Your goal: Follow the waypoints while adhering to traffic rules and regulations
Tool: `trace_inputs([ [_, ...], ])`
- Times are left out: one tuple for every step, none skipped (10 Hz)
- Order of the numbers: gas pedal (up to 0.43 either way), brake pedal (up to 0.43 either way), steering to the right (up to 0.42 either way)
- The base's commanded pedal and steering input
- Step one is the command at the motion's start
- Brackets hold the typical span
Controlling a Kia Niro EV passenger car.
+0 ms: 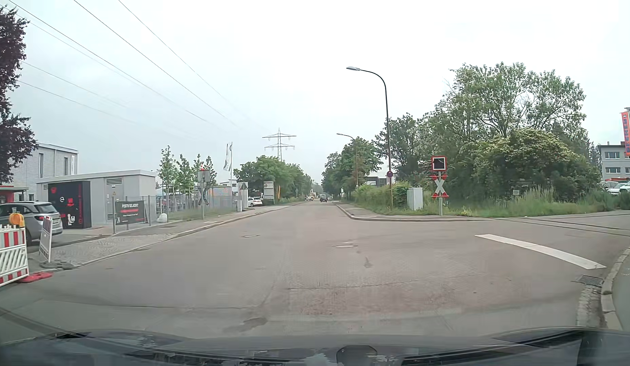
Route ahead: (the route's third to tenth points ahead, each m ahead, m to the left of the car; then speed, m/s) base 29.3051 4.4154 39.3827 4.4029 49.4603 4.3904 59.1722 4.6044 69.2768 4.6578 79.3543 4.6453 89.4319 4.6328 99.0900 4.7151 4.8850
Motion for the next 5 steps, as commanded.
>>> trace_inputs([
  [0.0,0.0,-0.004],
  [0.0,0.0,-0.007],
  [0.0,0.0,-0.007],
  [0.0,0.0,-0.007],
  [0.067,0.0,-0.008],
])
